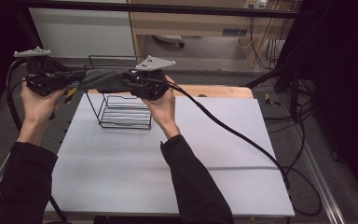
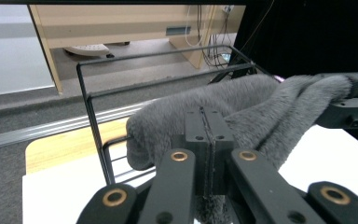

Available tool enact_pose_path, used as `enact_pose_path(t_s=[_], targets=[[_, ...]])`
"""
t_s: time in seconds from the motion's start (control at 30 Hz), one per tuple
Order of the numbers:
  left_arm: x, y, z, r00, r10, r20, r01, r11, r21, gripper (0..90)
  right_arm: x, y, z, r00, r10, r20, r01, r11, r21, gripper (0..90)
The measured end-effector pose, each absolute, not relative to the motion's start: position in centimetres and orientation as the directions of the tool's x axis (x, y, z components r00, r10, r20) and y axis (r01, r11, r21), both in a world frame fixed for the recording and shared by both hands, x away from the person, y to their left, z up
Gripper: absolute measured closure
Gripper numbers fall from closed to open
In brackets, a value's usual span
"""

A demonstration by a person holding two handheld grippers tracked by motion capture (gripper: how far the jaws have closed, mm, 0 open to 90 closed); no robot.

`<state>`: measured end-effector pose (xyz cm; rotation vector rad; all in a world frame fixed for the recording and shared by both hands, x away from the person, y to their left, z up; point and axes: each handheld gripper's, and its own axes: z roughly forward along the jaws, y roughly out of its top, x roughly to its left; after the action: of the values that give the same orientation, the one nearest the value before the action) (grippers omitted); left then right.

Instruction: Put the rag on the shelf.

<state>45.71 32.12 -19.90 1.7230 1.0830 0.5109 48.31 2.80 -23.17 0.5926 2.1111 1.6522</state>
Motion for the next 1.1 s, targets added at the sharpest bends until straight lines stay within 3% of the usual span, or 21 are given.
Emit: enact_pose_path(t_s=[0.2,0.27,0.4,0.47,0.6,0.7,0.8,1.1], targets=[[45.3,32.2,-20.8,0.521,0.844,-0.128,0.431,-0.13,0.893,89.6,47.9,2.6,-22.9,-0.836,0.547,-0.051,0.092,0.231,0.969,48.6],[45.1,32.2,-21.1,0.525,0.841,-0.128,0.433,-0.134,0.892,89.6,47.7,2.4,-22.6,-0.835,0.548,-0.041,0.098,0.221,0.97,38.2],[44.8,32.2,-21.6,0.526,0.844,-0.1,0.431,-0.163,0.888,89.6,47.5,2.1,-21.9,-0.842,0.539,-0.005,0.108,0.178,0.978,34.1],[44.8,32.2,-21.9,0.526,0.846,-0.089,0.433,-0.176,0.884,89.5,47.7,2.0,-21.8,-0.845,0.534,0.015,0.12,0.162,0.98,38.8],[44.4,32.2,-22.7,0.541,0.835,-0.099,0.432,-0.175,0.885,89.6,47.9,2.1,-22.1,-0.846,0.532,0.045,0.175,0.198,0.964,72.8],[44.1,32.1,-23.6,0.551,0.829,-0.096,0.429,-0.183,0.885,89.6,48.0,2.5,-23.0,-0.842,0.539,0.027,0.204,0.271,0.941,85.2],[44.3,31.7,-24.7,0.552,0.83,-0.087,0.438,-0.199,0.877,89.6,48.2,2.8,-23.8,-0.84,0.541,0.035,0.228,0.294,0.928,89.7],[45.4,31.1,-27.0,0.528,0.844,-0.1,0.46,-0.184,0.869,89.5,49.1,2.8,-26.2,-0.826,0.561,0.061,0.271,0.3,0.915,88.9]])
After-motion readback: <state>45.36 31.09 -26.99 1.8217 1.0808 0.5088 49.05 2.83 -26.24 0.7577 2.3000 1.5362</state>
